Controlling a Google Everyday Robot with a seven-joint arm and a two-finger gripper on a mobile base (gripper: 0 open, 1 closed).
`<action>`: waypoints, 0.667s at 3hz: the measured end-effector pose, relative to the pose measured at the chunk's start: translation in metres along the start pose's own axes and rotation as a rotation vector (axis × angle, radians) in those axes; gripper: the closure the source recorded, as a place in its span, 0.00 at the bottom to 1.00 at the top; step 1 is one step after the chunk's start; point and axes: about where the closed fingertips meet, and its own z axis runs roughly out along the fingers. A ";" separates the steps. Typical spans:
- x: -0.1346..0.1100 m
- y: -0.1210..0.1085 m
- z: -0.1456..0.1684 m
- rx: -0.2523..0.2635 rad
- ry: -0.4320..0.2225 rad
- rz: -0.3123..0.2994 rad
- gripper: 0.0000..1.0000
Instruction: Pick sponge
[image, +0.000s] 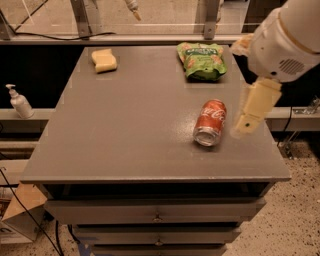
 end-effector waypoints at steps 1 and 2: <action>-0.007 -0.002 0.001 0.006 -0.023 -0.006 0.00; -0.008 -0.009 0.008 0.017 -0.049 0.044 0.00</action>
Offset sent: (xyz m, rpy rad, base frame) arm 0.0262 0.0090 -0.0089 0.1201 -0.0050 -0.0955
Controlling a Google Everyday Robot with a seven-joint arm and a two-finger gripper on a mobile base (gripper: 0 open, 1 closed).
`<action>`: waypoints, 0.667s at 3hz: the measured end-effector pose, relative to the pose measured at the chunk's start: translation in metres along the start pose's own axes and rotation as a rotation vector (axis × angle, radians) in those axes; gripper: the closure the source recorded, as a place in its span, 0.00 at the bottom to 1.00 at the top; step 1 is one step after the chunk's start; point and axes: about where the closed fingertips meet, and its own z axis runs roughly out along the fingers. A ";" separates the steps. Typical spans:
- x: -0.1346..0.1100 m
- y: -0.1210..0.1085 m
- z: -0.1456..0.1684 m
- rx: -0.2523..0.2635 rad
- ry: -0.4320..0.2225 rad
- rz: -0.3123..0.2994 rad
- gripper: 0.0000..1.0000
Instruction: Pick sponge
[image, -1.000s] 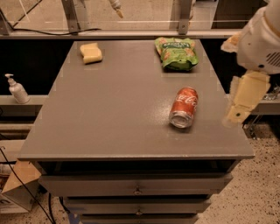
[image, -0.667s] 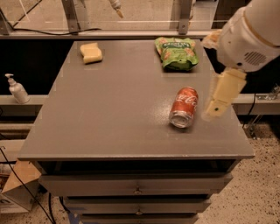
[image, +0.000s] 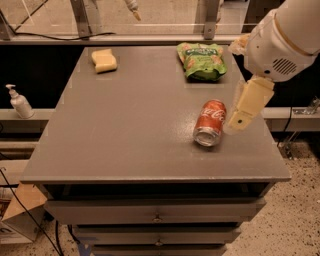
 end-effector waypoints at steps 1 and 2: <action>-0.028 -0.019 0.020 0.008 -0.073 -0.003 0.00; -0.061 -0.049 0.046 0.024 -0.167 0.002 0.00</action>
Offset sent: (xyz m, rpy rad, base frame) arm 0.1180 0.0964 -0.0028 0.2637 -0.0990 0.0492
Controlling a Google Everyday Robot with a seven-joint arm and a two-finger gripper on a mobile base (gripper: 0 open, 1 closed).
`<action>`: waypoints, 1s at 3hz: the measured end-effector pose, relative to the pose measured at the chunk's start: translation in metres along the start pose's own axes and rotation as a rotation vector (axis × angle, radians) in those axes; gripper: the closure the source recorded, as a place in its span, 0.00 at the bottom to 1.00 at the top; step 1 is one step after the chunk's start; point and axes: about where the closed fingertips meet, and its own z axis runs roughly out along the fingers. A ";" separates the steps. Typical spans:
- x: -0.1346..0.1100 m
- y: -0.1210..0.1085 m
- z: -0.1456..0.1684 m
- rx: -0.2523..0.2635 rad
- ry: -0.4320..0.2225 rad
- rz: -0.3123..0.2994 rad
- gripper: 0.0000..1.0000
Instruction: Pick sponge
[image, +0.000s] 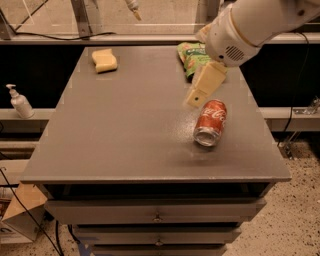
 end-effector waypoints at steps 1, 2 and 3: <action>-0.030 -0.026 0.036 -0.012 -0.064 -0.001 0.00; -0.063 -0.051 0.079 -0.044 -0.131 -0.001 0.00; -0.063 -0.051 0.079 -0.044 -0.131 -0.001 0.00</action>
Offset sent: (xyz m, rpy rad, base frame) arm 0.1225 0.1206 -0.0184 0.1888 0.0181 0.0934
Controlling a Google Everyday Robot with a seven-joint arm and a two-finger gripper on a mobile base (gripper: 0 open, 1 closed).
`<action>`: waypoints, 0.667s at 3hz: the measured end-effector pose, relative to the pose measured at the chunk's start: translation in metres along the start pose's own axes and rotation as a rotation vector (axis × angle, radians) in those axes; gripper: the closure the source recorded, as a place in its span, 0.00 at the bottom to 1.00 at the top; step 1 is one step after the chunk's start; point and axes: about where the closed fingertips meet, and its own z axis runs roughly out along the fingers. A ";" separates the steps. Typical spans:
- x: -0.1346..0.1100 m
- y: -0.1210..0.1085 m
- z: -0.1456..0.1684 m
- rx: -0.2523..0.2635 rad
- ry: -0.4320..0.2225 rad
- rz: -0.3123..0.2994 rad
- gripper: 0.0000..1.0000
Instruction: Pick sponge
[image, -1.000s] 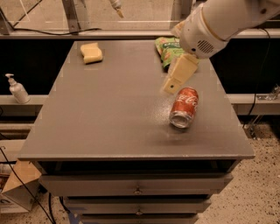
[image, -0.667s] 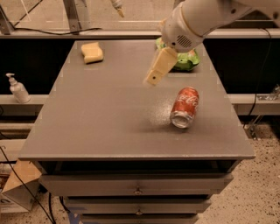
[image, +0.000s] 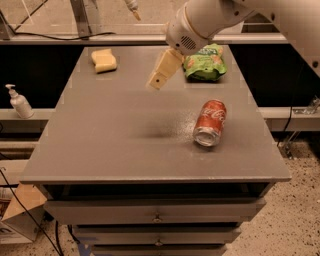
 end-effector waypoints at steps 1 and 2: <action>0.001 -0.003 0.010 0.023 -0.040 0.049 0.00; -0.010 -0.019 0.045 0.016 -0.107 0.096 0.00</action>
Offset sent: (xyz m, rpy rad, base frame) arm 0.0744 0.0649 -0.0322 0.2437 0.0394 -0.0593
